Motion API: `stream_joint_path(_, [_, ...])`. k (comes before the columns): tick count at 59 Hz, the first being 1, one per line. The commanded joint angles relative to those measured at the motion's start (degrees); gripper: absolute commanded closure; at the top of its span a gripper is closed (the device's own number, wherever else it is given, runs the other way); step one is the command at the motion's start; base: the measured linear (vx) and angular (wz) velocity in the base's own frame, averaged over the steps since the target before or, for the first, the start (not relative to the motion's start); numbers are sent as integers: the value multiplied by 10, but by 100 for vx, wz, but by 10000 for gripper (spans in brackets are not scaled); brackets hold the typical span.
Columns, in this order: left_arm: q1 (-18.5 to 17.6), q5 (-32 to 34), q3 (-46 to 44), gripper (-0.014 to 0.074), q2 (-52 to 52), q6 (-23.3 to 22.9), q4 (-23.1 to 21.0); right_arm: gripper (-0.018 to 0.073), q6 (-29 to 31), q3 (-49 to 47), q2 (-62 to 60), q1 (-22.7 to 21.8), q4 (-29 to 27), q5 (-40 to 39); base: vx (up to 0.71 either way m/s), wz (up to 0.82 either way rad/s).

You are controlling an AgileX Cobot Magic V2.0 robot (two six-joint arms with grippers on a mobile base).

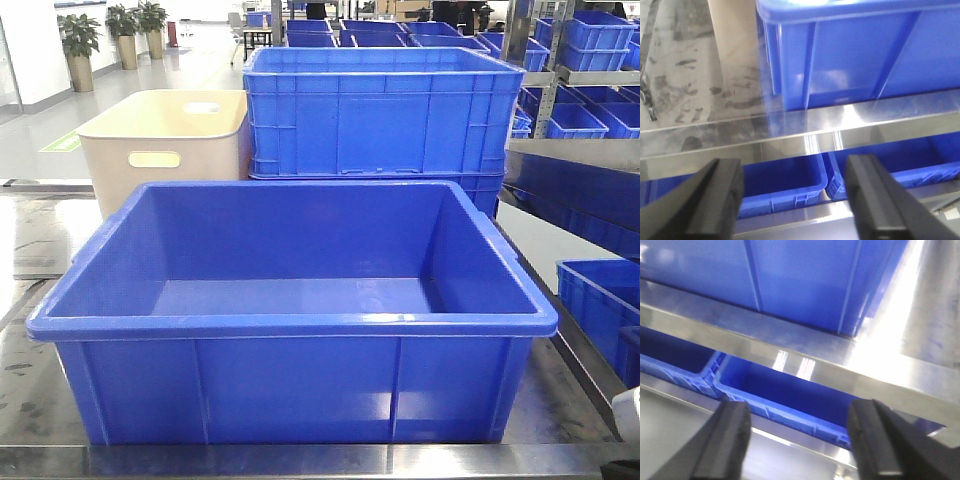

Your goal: Pick red and yellow blocks into blue bin

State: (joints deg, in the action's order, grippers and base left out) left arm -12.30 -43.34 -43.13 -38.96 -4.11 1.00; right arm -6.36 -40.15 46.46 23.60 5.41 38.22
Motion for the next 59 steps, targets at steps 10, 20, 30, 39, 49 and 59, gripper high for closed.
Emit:
stream_joint_path(10, [0, 57, 8, 290, 0, -5, 2, 371, 3, -17, -1, -2, 19, -25, 0, 0])
stream_joint_path(20, [0, 87, 20, 454, 0, -5, 2, 566, 5, -17, -1, -2, 19, -20, 0, 0])
stream_joint_path(30, [0, 92, 20, 570, 0, -6, 2, 573, 2, -17, -1, -2, 17, 15, 0, 0])
stream_joint_path(39, [0, 92, 20, 606, 0, -6, 2, 573, 2, -17, -1, -2, 17, 35, 0, 0])
stream_joint_path(49, [0, 92, 20, 606, 0, -6, 2, 573, 2, -17, -1, -2, 17, 35, 0, 0])
stream_joint_path(59, [-1, 92, 20, 606, 1, -6, 1, 573, 2, -17, -1, -2, 17, 35, 0, 0])
